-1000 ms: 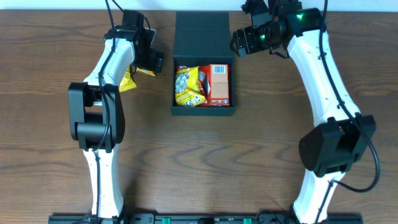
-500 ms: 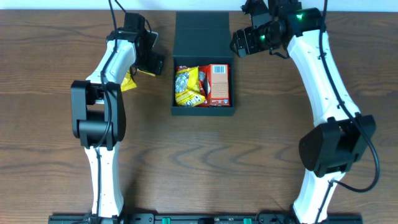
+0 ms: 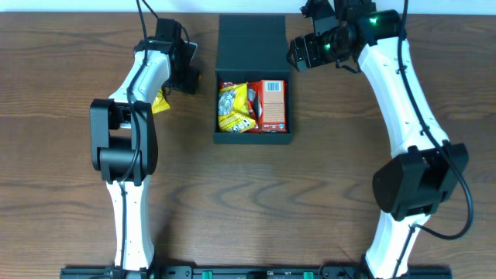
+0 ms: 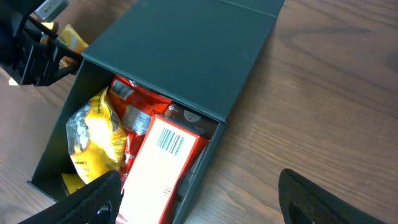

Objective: Pack container

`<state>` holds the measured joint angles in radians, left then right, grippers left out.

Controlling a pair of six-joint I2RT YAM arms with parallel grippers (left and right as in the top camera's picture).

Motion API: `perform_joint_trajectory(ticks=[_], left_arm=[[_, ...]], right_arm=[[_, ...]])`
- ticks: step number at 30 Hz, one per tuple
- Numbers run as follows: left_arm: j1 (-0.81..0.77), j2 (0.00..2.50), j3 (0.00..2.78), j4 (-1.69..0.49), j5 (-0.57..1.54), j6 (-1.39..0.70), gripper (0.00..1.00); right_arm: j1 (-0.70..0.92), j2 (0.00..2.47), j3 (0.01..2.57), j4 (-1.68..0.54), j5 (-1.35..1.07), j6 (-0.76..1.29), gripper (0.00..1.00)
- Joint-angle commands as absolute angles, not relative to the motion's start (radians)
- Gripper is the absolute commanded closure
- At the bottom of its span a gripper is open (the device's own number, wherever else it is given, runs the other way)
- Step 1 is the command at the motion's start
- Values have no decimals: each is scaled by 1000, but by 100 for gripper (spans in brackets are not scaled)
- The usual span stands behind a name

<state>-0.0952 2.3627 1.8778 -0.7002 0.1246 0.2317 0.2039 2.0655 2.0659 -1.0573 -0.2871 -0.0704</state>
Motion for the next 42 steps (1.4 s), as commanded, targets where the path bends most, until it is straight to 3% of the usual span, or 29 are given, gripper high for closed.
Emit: perform_joint_trajectory(ticks=[1, 10, 17, 33, 42], left_arm=[[-93, 2372, 1886, -704, 123, 187, 40], [-107, 2299, 2027, -779, 124, 150, 42], [-208, 2215, 2130, -864, 123, 100, 43], [-387, 2204, 2082, -997, 121, -228, 48], [-387, 2204, 1940, -917, 78, -308, 42]], right_arm=[[194, 2053, 2080, -1058, -287, -86, 20], [125, 2053, 2082, -1059, -288, -74, 20], [64, 2052, 2082, -1068, -288, -60, 20], [52, 2052, 2082, -1098, -288, -61, 18], [53, 2052, 2082, -1101, -288, -68, 16]])
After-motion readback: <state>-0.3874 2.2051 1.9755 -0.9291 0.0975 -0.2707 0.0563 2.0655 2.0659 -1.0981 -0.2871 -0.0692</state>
